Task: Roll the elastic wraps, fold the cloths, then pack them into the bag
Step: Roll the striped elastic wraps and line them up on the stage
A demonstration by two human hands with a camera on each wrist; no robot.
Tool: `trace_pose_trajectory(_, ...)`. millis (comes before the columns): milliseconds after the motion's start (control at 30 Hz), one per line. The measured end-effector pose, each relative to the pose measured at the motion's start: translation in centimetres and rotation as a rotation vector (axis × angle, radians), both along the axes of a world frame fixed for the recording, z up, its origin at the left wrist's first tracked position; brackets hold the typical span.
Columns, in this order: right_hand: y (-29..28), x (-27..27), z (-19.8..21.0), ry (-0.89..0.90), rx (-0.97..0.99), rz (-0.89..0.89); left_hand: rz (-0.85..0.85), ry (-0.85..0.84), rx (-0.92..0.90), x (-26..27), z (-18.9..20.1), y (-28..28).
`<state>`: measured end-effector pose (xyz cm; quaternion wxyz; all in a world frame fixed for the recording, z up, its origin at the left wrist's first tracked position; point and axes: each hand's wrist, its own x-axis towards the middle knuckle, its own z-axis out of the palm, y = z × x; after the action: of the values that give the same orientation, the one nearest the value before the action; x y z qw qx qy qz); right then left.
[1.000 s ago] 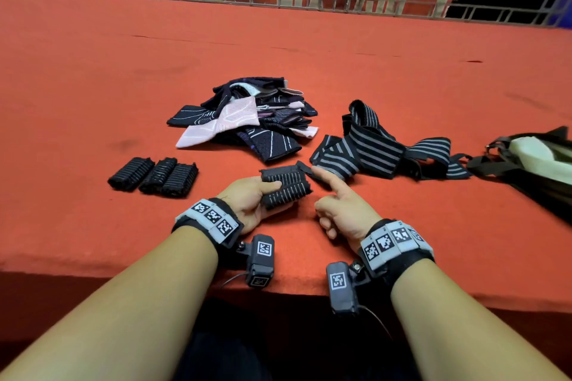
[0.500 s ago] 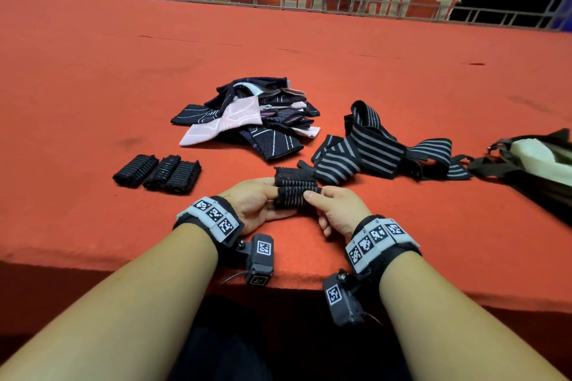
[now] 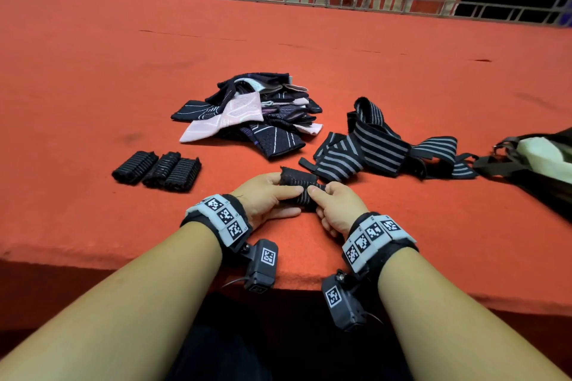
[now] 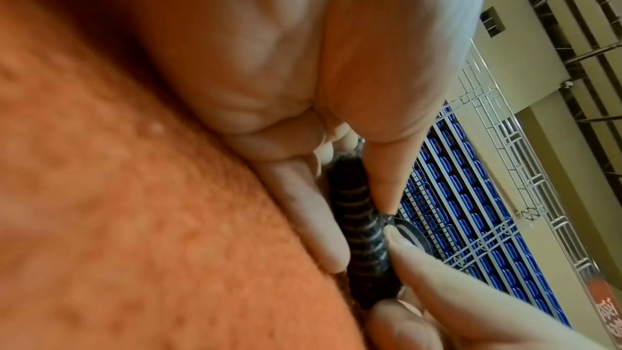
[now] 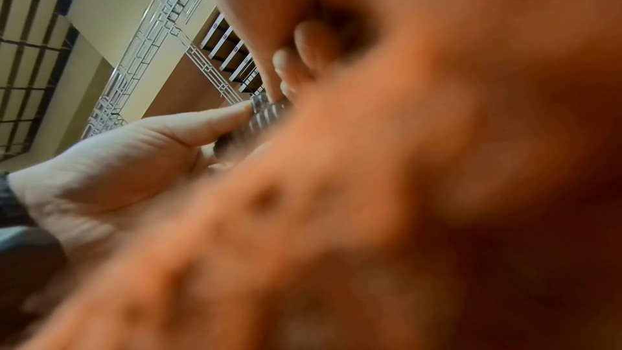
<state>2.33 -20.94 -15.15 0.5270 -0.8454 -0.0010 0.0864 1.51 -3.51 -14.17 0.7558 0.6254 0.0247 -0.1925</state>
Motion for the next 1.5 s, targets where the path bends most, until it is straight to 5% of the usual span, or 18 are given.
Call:
trace_pose_trajectory(967, -1.0, -1.0, 0.2, 0.03, 0.424, -0.005, -0.041, 0.076, 0.019, -0.5, 1.3, 0.4)
trace_pose_trajectory(1300, -1.1, -1.8, 0.1, -0.055, 0.336, 0.08, 0.027, 0.089, 0.071, -0.2, 1.5, 0.1)
trace_pose_trajectory(1500, -1.3, -2.2, 0.7, 0.001, 0.441, 0.088, 0.059, 0.102, 0.073, 0.1, 1.4, 0.1)
